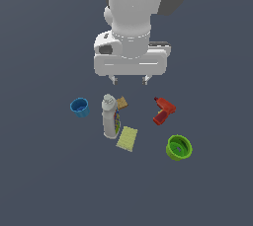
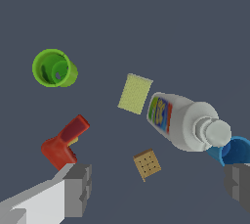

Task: Pick up a designated object from a clutter of objects.

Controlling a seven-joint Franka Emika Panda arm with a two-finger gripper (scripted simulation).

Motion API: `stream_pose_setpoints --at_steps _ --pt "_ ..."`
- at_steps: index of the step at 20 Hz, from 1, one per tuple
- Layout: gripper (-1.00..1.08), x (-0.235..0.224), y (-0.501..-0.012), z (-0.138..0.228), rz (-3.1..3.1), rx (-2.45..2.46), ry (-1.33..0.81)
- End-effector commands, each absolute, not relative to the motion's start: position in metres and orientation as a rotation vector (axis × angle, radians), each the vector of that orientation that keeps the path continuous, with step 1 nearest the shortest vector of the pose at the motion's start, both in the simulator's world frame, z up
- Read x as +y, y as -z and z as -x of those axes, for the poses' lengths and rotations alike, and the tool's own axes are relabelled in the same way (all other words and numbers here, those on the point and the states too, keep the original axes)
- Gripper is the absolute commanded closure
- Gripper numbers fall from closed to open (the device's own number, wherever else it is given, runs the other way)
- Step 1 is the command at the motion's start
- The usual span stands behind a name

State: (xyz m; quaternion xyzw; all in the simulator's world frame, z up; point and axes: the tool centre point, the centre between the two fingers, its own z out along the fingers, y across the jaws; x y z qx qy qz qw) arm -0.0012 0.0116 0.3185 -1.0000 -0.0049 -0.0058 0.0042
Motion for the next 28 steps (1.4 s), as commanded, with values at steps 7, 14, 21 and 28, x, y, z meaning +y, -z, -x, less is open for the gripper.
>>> stream_pose_setpoints --at_steps 7,14,21,28 --pt "-0.2 -0.001 -0.32 -0.003 3.146 0.015 0.028" --pt "-0.2 0.001 -0.318 -0.005 3.144 0.028 0.028" --pt "-0.2 0.012 -0.307 -0.014 3.136 0.106 0.029" --pt "-0.2 0.034 -0.284 -0.032 3.114 0.259 0.029"
